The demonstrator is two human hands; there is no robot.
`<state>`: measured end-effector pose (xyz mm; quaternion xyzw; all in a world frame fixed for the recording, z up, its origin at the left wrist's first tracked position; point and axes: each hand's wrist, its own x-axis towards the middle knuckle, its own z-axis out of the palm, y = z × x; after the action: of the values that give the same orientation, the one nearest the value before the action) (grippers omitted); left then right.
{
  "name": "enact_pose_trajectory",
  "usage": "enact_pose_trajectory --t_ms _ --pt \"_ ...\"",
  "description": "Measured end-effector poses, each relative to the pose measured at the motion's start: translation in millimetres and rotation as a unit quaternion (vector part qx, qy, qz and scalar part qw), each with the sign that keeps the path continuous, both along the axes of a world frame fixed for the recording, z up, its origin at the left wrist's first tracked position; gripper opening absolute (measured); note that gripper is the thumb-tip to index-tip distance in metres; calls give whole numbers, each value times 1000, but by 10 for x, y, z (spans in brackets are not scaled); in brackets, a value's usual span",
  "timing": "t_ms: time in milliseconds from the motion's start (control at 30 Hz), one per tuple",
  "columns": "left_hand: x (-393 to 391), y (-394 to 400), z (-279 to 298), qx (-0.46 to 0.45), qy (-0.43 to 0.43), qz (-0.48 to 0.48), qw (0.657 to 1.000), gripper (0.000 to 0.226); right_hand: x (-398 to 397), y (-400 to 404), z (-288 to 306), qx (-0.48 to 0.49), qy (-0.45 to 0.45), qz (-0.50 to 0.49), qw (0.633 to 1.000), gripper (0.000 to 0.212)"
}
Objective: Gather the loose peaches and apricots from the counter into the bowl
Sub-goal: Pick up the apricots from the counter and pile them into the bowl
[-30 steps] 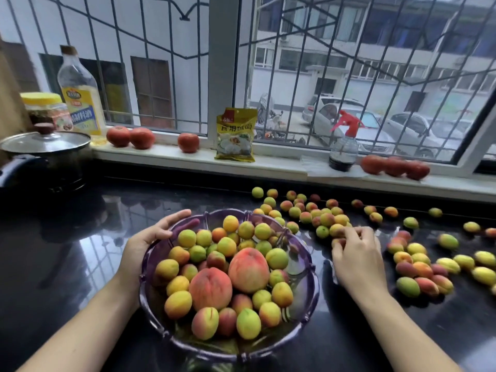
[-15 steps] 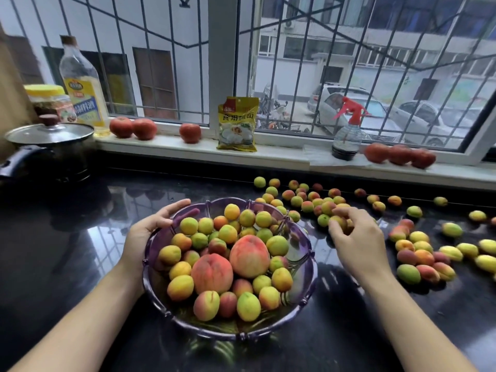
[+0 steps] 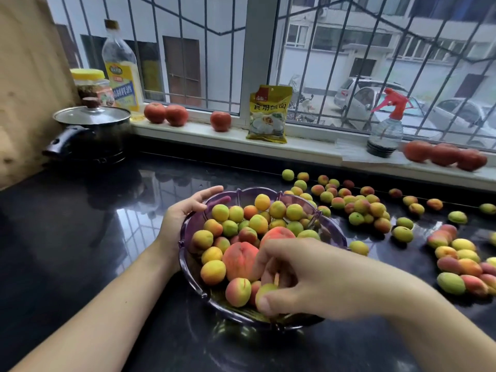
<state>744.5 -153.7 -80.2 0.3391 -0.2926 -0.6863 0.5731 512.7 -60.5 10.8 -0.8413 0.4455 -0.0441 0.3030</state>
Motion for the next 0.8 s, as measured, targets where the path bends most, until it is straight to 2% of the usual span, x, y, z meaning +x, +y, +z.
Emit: enact_pose_trajectory --t_ms 167,467,533,600,633,700,767,800 --pt "10 -16 -16 -5 -7 2 1000 59 91 40 -11 -11 67 -13 998 17" --pt "4 -12 -21 -7 -19 4 1000 57 100 72 -35 -9 69 -29 997 17" --pt "-1 -6 -14 -6 -23 2 1000 54 50 86 -6 -10 50 -31 998 17" --pt "-4 4 -10 -7 -24 -3 1000 53 -78 39 57 -37 -43 -83 995 16" --pt "-6 7 -6 -8 -25 -4 1000 53 -186 -33 75 -70 -104 -129 984 17" --pt "-9 15 7 -9 -29 -3 1000 52 -471 -261 19 -184 -198 -245 931 16" --pt "-12 16 8 -10 -33 -5 999 52 -749 -492 -182 -300 -188 -361 863 16" --pt "-14 17 10 -9 -29 -8 1000 52 -863 -570 -340 -326 -159 -397 843 16"
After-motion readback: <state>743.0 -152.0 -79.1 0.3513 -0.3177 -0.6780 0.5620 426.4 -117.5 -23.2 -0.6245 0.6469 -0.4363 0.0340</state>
